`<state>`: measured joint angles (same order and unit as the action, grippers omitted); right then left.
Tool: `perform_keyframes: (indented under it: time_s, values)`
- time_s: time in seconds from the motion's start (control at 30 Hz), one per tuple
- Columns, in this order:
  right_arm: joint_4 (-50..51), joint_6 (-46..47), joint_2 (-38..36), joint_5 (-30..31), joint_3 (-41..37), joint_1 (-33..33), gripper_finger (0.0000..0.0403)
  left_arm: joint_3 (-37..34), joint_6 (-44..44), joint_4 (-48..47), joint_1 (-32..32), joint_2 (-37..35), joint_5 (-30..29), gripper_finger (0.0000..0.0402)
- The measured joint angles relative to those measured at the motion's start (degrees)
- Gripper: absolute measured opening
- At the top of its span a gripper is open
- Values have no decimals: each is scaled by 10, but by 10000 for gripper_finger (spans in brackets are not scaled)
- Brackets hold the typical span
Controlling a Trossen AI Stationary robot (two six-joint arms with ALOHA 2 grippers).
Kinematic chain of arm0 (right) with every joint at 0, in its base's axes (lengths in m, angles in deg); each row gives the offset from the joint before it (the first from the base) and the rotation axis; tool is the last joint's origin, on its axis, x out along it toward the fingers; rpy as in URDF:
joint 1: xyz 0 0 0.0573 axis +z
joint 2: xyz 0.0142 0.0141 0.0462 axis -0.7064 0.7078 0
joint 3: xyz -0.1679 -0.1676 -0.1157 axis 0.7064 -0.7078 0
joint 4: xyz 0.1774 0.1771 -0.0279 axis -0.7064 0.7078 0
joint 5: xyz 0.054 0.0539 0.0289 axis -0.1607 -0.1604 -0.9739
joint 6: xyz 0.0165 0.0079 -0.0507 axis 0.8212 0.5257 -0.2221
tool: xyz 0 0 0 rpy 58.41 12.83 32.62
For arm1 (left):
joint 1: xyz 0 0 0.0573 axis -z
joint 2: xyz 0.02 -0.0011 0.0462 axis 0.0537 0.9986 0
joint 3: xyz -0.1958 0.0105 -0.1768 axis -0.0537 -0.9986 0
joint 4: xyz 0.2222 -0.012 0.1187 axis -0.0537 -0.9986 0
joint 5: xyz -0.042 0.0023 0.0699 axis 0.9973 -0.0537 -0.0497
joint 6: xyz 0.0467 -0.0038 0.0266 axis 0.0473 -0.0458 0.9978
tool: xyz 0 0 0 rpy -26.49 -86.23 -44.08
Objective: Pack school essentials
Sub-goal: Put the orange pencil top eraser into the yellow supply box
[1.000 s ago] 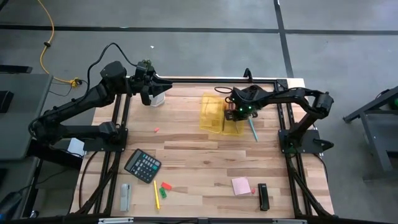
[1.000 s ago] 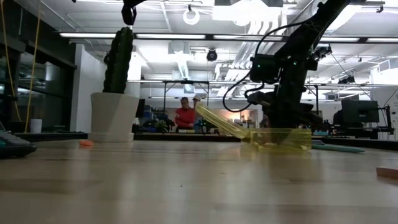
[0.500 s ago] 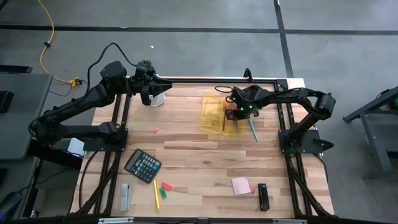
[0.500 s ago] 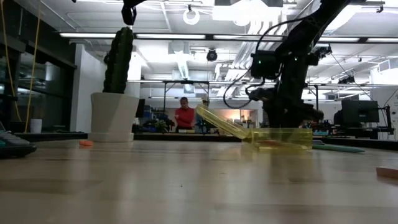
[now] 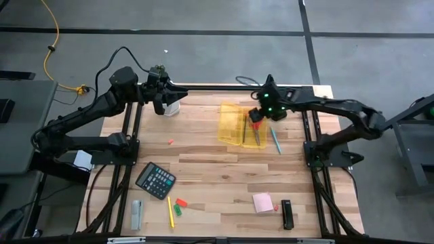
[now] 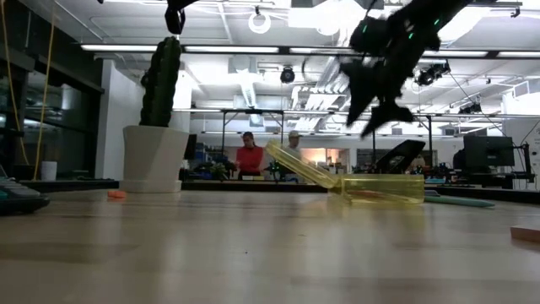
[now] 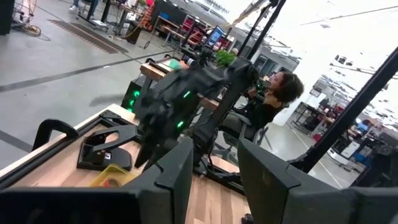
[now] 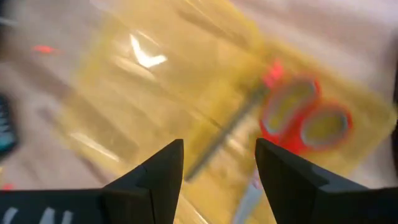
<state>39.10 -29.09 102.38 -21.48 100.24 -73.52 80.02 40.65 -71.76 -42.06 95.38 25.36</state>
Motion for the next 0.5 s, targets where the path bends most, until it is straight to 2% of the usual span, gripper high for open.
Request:
perform_keyframes:
  time_s: [0.13,0.27,0.5]
  values:
    - [-61,-53,-83,0,0,27,193,0,11,0,0,0,1,115]
    - [-164,-89,-139,0,0,70,193,0,19,0,0,0,2,115]
    - [-354,-150,-155,0,0,128,193,0,58,0,0,0,2,115]
